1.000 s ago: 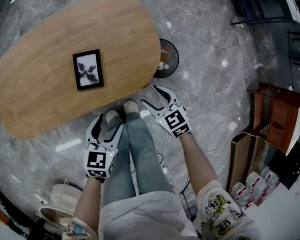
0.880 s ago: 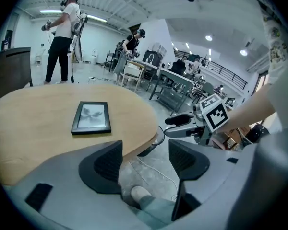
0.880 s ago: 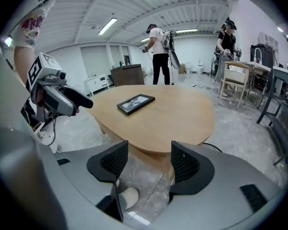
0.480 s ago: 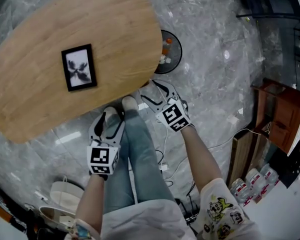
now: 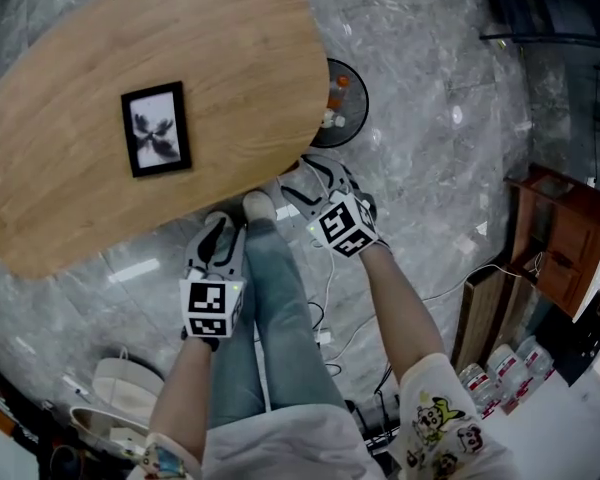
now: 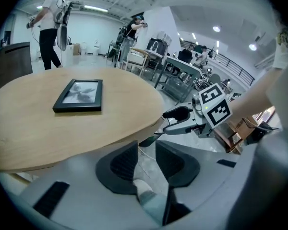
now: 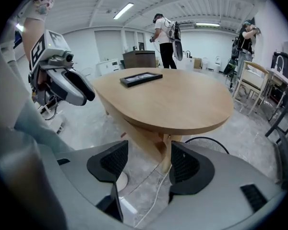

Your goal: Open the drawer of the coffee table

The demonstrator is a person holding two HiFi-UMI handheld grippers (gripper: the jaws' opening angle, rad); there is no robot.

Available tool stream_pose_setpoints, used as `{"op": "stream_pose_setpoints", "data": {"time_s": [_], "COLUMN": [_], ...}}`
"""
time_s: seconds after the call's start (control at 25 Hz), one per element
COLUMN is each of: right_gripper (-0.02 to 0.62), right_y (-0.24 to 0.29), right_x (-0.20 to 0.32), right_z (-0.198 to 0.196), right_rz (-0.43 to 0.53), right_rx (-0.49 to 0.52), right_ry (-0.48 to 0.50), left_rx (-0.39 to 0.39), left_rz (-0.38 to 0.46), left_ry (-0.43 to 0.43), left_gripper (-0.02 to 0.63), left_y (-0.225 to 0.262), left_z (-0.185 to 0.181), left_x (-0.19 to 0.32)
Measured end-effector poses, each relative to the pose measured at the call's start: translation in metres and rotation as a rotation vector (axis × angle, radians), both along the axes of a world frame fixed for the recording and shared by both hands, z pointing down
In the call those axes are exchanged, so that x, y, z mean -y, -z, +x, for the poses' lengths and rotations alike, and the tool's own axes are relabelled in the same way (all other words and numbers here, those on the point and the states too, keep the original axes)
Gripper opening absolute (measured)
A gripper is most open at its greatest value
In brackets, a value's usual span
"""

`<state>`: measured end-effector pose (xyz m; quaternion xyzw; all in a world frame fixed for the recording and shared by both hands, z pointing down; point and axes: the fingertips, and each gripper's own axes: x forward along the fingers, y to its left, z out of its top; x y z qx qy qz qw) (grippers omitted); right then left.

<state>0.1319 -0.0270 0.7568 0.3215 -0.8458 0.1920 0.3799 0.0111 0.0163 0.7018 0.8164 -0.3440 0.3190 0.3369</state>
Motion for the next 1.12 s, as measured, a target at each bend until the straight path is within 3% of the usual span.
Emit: {"op": "stream_pose_setpoints", "data": {"time_s": [0.12,0.28,0.44,0.6,1.12], "right_gripper": [0.246,0.245,0.243,0.122,0.091], "right_y": [-0.003,-0.007,-0.014,-0.015,-0.022], "right_x": [0.003,0.008,0.009,0.012,0.012], "right_z": [-0.003,-0.005,-0.006,-0.001,0.004], "right_rz": [0.006,0.010,0.007,0.029,0.036], "right_rx": [-0.023,-0.046,-0.078,-0.118,-0.178], "right_ry": [0.030,0.075,0.127,0.156,0.330], "left_rx": [0.013,0.009,0.011,0.016,0.022], "left_rz": [-0.004,-0.003,-0.008,-0.013,-0.007], "left_ry": [0.016,0.016,0.011,0.015,0.017], "left_gripper": [0.049,0.015,0.014,0.014,0.014], "left_y": [0.001,0.004,0.003,0.001,0.000], "left_z": [0.001,0.006,0.007,0.004,0.004], "left_x": [-0.002,-0.007,-0.011,-0.013,-0.007]}}
